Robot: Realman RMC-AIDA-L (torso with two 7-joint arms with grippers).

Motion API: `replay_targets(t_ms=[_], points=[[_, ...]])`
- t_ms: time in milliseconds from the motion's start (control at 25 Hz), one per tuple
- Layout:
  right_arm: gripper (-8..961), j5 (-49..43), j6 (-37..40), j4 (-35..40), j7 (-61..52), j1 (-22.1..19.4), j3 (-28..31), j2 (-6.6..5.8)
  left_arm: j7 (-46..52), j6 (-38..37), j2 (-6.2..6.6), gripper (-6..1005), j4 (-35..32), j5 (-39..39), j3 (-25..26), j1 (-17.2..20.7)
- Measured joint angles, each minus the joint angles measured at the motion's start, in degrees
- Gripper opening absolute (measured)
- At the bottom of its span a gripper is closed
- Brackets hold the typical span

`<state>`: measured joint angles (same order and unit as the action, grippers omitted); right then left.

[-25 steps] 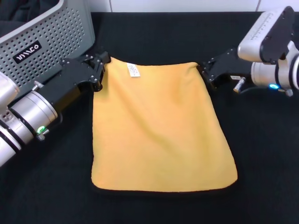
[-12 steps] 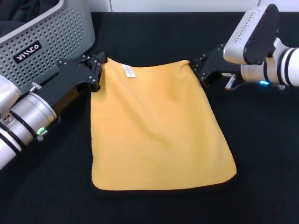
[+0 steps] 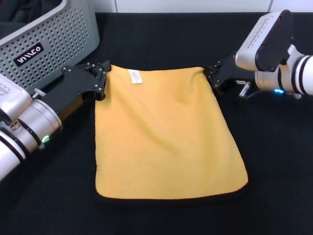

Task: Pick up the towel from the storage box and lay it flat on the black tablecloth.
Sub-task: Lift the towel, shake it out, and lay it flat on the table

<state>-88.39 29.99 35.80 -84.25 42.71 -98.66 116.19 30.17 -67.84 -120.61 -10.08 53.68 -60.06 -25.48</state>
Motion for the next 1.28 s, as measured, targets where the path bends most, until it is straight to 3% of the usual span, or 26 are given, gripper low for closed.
replay_targets(t_ms=[560, 880, 1120, 1280], points=[[110, 0.07, -1.52, -0.3, 0.32, 0.08, -0.04, 0.0, -13.43, 6.38, -0.17, 6, 4.48, -2.9, -0.27, -4.71], [115, 0.06, -1.51, -0.35, 0.43, 0.22, -0.14, 0.0, -14.67, 7.89, -0.14, 37, 5.11, -2.97, -0.33, -5.48], [118, 0.06, -1.51, 0.73, 0.25, -0.53, 0.16, 0.0, -5.72, 9.21, 0.2, 192, 4.74, -3.31, -0.39, -5.96], [255, 0.07, -1.26, 4.49, 0.27, -3.32, 0.7, -0.01, 9.3, 9.31, 0.96, 287, 2.16, 0.42, -0.61, -5.5]])
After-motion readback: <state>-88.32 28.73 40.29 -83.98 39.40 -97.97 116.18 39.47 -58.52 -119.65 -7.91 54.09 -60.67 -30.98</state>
